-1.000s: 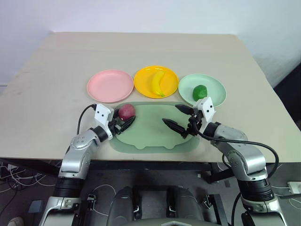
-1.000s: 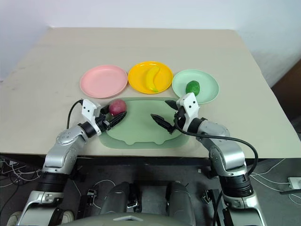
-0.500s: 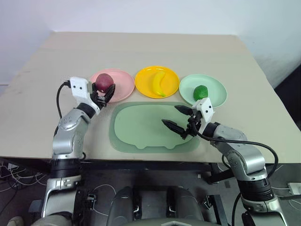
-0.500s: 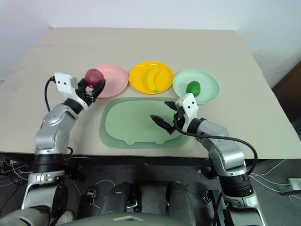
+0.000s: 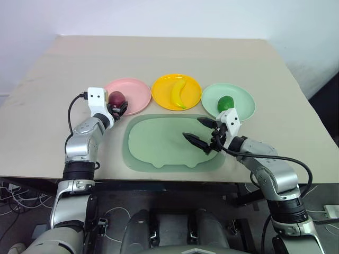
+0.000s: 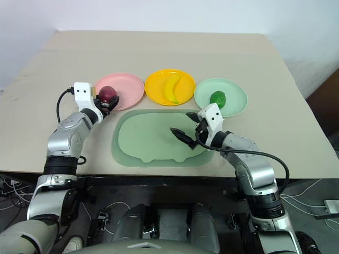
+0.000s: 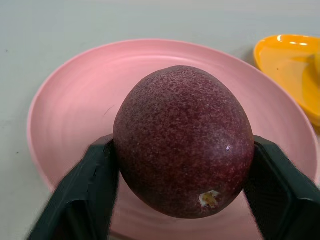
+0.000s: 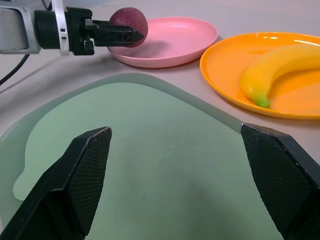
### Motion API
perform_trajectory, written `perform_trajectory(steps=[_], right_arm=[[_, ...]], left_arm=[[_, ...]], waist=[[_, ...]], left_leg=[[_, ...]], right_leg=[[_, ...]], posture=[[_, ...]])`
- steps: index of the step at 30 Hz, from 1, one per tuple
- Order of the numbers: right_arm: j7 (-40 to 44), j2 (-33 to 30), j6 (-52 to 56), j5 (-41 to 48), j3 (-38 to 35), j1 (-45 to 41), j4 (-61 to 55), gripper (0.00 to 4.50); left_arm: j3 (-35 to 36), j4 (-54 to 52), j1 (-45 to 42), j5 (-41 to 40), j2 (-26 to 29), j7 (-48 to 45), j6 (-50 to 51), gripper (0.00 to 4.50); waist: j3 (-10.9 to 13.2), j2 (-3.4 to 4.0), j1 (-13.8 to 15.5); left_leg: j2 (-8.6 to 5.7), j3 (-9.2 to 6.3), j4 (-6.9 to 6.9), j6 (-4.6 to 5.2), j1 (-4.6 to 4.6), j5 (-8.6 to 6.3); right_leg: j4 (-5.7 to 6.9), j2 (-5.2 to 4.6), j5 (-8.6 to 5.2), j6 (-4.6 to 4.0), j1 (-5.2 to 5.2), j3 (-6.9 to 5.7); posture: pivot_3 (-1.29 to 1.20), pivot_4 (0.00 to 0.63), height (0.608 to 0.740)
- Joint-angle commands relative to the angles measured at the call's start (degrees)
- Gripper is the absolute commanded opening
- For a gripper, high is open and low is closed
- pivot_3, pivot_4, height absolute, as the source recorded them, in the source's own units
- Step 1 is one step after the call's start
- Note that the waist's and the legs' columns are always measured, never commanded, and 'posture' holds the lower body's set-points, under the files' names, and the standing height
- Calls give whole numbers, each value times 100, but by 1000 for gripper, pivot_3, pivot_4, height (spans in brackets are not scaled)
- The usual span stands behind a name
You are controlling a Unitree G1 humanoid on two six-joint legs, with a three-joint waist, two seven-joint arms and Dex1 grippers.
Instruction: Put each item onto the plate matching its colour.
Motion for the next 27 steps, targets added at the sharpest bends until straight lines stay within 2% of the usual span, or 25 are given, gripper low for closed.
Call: perform_trajectory(steps=[1, 8, 12, 19, 23, 27], right_arm=[[-53, -62, -38, 16, -92, -10, -232, 4364], [-103, -92, -43, 65, -168, 131, -335, 4364], [-153, -14, -121, 98, -199, 208, -361, 4364], [-163, 213, -234, 391, -338, 242, -464, 4364], [-90, 178, -124, 491, -256, 192, -492, 4364], [-31, 118, 36, 590, -226, 56, -505, 4364]], left_arm=[[64, -344, -25, -67, 23, -57, 36, 4444], [71, -1532, 647, -107, 316, -515, -83, 4444], [465, -2406, 1295, -918, 410, -1224, 45, 4444], [863, -2809, 2642, -1442, 907, -2699, -735, 4444], [887, -2852, 3116, -1727, 1054, -3488, -973, 4444], [834, -2900, 3289, -1702, 1129, -3733, -1174, 4444]], waist=[[0, 0, -4], [0, 0, -20], [0, 0, -22], [0, 1, -19], [-1, 0, 19], [-1, 1, 10]], left_leg=[[0, 0, 0, 0, 0, 0], [1, 0, -1, -1, 0, 0], [4, 1, -1, -2, 0, 1], [5, 1, -1, -3, 2, 0], [11, -2, 0, -5, 1, -1], [11, -3, 0, -13, 1, -8]], right_leg=[[0, 0, 0, 0, 0, 0], [1, 0, 0, 0, -1, 0], [3, 0, 0, 0, -3, 1], [3, -1, 0, -1, -4, 1], [1, -6, -1, -4, -4, 0], [-1, -11, -2, -7, -4, 1]], posture=[[0, 150, 695], [0, 150, 695], [0, 150, 695], [0, 150, 695], [0, 150, 695], [0, 150, 695]])
